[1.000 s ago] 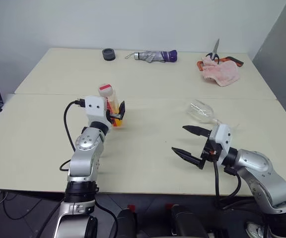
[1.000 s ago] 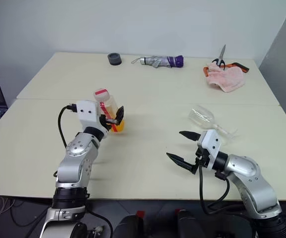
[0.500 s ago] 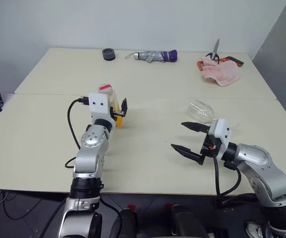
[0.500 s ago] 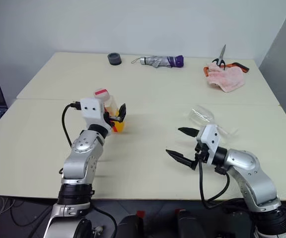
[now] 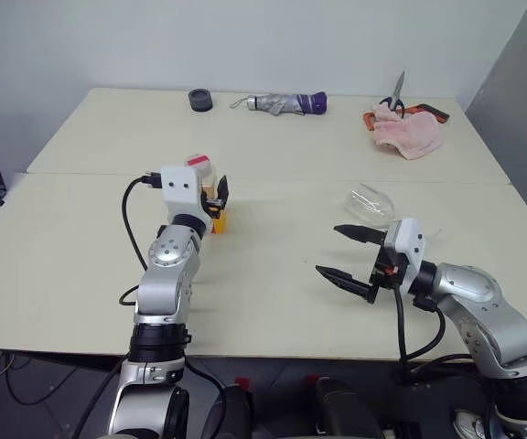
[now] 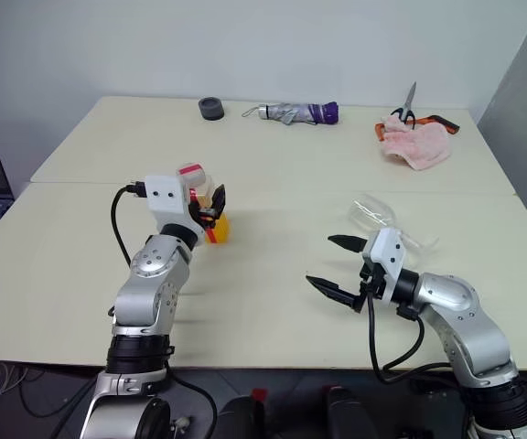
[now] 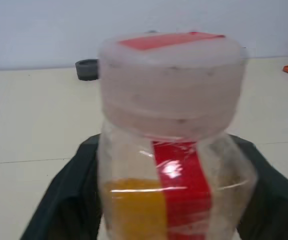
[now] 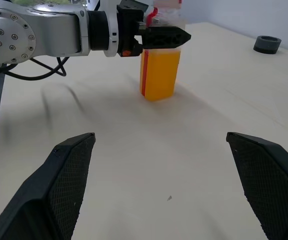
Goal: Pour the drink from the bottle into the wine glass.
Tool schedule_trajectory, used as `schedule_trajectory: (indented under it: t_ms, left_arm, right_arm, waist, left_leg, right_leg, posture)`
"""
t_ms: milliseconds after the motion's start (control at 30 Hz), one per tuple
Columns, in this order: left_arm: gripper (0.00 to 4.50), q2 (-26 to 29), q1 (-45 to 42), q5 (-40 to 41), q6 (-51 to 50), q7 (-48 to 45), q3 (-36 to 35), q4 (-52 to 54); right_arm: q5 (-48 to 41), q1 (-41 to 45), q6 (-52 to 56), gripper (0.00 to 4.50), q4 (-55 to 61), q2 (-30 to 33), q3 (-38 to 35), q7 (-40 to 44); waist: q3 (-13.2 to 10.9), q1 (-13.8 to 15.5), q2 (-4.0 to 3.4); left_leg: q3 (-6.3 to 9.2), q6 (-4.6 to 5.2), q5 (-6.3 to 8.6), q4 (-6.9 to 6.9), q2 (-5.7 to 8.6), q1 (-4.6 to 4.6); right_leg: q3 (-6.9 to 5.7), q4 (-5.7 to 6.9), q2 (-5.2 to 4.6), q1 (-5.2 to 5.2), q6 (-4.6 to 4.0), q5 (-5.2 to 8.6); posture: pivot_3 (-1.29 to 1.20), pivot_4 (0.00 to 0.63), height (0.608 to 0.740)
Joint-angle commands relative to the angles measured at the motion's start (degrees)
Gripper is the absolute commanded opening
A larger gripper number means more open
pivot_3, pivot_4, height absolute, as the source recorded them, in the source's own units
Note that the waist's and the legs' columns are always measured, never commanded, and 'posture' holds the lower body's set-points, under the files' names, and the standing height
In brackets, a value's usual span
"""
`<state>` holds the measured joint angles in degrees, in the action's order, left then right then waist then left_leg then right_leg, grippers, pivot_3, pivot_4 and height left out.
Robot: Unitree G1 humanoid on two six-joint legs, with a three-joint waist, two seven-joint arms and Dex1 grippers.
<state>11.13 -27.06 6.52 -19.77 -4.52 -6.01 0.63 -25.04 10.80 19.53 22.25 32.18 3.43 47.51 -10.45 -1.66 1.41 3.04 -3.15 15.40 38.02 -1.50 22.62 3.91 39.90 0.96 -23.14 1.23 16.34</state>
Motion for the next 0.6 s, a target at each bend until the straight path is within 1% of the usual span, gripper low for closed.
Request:
schedule_trajectory:
  t_ms: [33, 67, 100, 200, 333, 600]
  left_arm:
    - [1.99, 0.2, -0.7, -0.1, 0.1, -0.1, -0.1, 3.0]
    - [1.85, 0.2, -0.6, -0.2, 0.2, -0.1, -0.1, 3.0]
    - [1.83, 0.2, -0.4, -0.2, 0.4, 0.0, -0.1, 3.1]
    - [1.83, 1.1, 0.3, -1.2, 2.4, -0.6, 0.3, 3.4]
    - [1.83, 2.2, 1.1, -0.9, 2.1, -2.3, 0.6, 3.7]
    - [1.83, 3.9, 3.1, 4.0, 0.7, -12.8, 2.8, 6.3]
  right_arm:
    - [-0.9, 1.2, 0.1, 4.5, 1.2, 0.2, -1.0, 0.4]
    - [-1.0, 1.3, 0.3, 4.5, 1.4, 0.2, -0.9, 0.2]
    - [-1.2, 1.4, 0.6, 4.5, 1.7, 0.1, -0.8, 0.1]
    - [-1.9, 1.6, 1.5, 4.5, 2.6, -0.3, -0.7, -0.4]
    - [-2.3, 1.9, 2.2, 4.5, 3.2, -0.7, -0.7, -1.0]
    - [-2.3, 0.9, 3.4, 4.5, 4.4, -2.1, -1.2, -3.5]
  waist:
    - [0.0, 0.0, 0.0]
    - [0.0, 0.0, 0.0]
    - [0.0, 0.0, 0.0]
    - [0.0, 0.0, 0.0]
    - [0.0, 0.0, 0.0]
    - [0.0, 0.0, 0.0]
  left_leg:
    - [0.0, 0.0, 0.0, 0.0, 0.0, 0.0]
    - [0.01, 0.0, 0.0, 0.0, 0.0, 0.0]
    - [0.0, 0.0, 0.0, 0.0, 0.0, 0.0]
    - [0.01, 0.0, 0.0, 0.0, 0.0, 0.0]
    - [0.0, 0.0, 0.0, 0.0, -0.01, 0.0]
    - [0.01, 0.0, 0.0, 0.0, -0.01, 0.01]
  right_leg:
    - [0.0, 0.0, 0.0, 0.0, 0.0, 0.0]
    - [0.0, 0.0, 0.0, 0.0, 0.0, 0.0]
    - [0.0, 0.0, 0.0, 0.0, 0.0, 0.0]
    - [-0.01, 0.0, 0.0, 0.0, 0.0, 0.0]
    - [0.0, 0.0, 0.0, -0.01, 0.0, 0.0]
    - [-0.01, 0.0, -0.02, -0.01, 0.0, 0.0]
  posture:
    - [0.0, 0.15, 0.74]
    - [0.0, 0.15, 0.74]
    - [0.0, 0.15, 0.74]
    - [0.0, 0.15, 0.74]
    - [0.0, 0.15, 0.74]
    - [0.0, 0.15, 0.74]
